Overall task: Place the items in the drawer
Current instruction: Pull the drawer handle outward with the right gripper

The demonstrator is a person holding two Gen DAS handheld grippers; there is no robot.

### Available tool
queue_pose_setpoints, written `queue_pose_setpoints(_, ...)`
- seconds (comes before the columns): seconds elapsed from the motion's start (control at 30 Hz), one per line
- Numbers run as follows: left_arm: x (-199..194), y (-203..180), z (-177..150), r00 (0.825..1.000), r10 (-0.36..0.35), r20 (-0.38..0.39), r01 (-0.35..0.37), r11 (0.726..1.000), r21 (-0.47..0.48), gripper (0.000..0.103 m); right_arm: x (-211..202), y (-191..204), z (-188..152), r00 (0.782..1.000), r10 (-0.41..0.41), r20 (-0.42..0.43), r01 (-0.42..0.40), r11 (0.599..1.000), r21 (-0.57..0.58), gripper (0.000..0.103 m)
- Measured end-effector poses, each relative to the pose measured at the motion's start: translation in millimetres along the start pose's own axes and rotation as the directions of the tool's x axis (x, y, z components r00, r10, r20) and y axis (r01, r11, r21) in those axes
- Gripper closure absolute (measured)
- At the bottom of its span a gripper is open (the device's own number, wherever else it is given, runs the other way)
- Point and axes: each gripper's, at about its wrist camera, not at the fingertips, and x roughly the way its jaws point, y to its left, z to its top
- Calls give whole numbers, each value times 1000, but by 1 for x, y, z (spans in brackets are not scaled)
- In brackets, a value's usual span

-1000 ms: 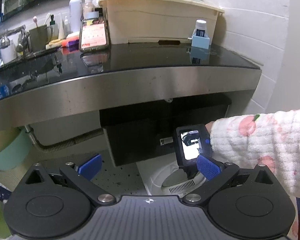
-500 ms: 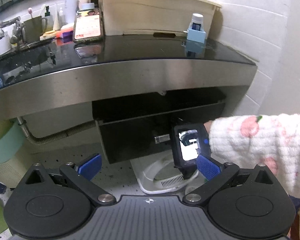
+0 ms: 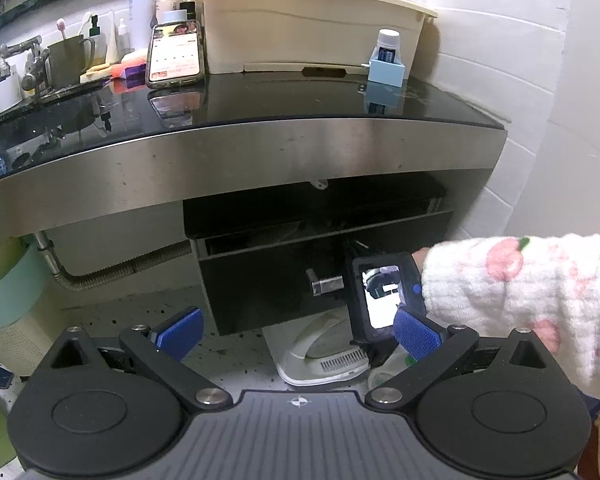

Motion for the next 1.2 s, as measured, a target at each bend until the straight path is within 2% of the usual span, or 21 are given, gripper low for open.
queue_pose_setpoints(0.13, -4, -5, -4, 1000, -23, 14, 22, 1000, 4, 1, -13, 10, -3, 999, 18, 33, -20, 998, 52, 0)
queue_pose_setpoints(0.23, -11, -7, -9, 997, -71, 25, 71, 997, 10, 1, -24, 9, -4, 997, 43, 67, -53, 988, 148, 0)
queue_pose_setpoints(0.33, -18, -8, -14, 992, -120, 36, 120, 993, 17, 1, -38, -2, -9, 986, 89, 141, -129, 941, 312, 0)
queue_pose_setpoints(0.37, -20, -8, -15, 991, -127, 39, 127, 992, 14, 0, -43, -7, -12, 980, 103, 172, -160, 917, 364, 0)
queue_pose_setpoints(0.43, -25, -10, -16, 995, -93, 43, 93, 996, 2, 0, -56, -16, -18, 968, 103, 231, -202, 863, 464, 0)
queue_pose_setpoints(0.5, -30, -12, -18, 997, -55, 52, 54, 998, 7, 0, -69, -22, -26, 960, 74, 269, -217, 804, 554, 0)
queue_pose_setpoints(0.57, -36, -14, -21, 996, -53, 72, 52, 998, 25, 0, -81, -26, -34, 955, 30, 296, -222, 735, 641, 0)
queue_pose_setpoints(0.73, -47, -19, -31, 993, -40, 109, 36, 999, 35, 1, -105, -26, -57, 935, -81, 345, -267, 480, 836, 0)
queue_pose_setpoints(0.8, -49, -21, -35, 993, -21, 118, 16, 999, 49, 1, -114, -22, -63, 931, -137, 339, -262, 397, 880, 0)
queue_pose_setpoints(0.83, -50, -22, -37, 992, -12, 123, 5, 998, 58, 1, -117, -20, -65, 929, -164, 331, -253, 369, 894, 0)
queue_pose_setpoints(0.93, -53, -19, -41, 989, 4, 148, -13, 998, 60, 1, -121, -17, -72, 925, -250, 286, -207, 300, 931, 0)
queue_pose_setpoints(1.03, -56, -16, -44, 985, 18, 173, -29, 998, 58, 1, -119, -20, -73, 930, -302, 211, -148, 220, 964, 0)
queue_pose_setpoints(1.1, -58, -14, -46, 981, 28, 191, -39, 998, 56, 1, -113, -21, -72, 934, -314, 169, -110, 196, 974, 3)
queue_pose_setpoints(1.2, -58, -10, -47, 981, 38, 192, -49, 997, 55, 1, -104, -21, -65, 936, -330, 125, -54, 218, 975, 10)
